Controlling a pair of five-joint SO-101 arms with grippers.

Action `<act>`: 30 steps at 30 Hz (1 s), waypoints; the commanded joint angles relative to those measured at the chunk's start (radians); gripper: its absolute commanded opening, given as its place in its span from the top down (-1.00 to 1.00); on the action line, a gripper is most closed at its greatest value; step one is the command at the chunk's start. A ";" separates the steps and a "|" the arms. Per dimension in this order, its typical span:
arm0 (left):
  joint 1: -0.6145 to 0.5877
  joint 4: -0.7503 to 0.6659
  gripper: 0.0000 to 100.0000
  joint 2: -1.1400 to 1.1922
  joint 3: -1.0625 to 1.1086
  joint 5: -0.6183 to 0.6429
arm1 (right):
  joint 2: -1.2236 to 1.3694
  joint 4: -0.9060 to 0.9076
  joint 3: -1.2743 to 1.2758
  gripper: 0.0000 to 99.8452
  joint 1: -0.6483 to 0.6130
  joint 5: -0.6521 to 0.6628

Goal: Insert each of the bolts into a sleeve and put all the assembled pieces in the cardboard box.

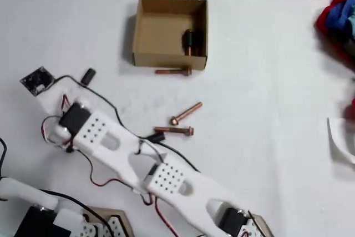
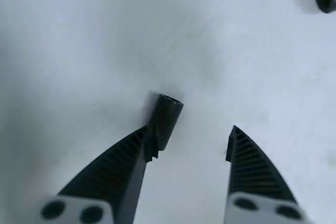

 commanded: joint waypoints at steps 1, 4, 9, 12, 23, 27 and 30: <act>-0.023 -0.017 0.93 -0.014 -0.048 -0.002 | 0.012 -0.035 -0.003 0.60 -0.019 -0.017; -0.023 -0.017 0.93 -0.014 -0.048 -0.002 | 0.042 -0.035 -0.003 0.60 -0.036 -0.017; -0.021 -0.017 0.93 -0.014 -0.048 -0.002 | 0.064 -0.051 -0.002 0.60 -0.050 -0.018; -0.025 -0.017 0.93 -0.014 -0.048 -0.002 | 0.071 -0.073 0.000 0.60 -0.048 -0.018; -0.080 -0.002 0.93 -0.014 -0.182 -0.002 | 0.136 -0.082 -0.003 0.86 -0.041 -0.006; -0.078 0.037 0.93 -0.014 -0.222 -0.002 | 0.128 -0.082 -0.008 0.96 -0.019 0.077; -0.072 0.037 0.93 -0.014 -0.219 -0.002 | 0.104 -0.070 -0.008 0.96 0.030 0.075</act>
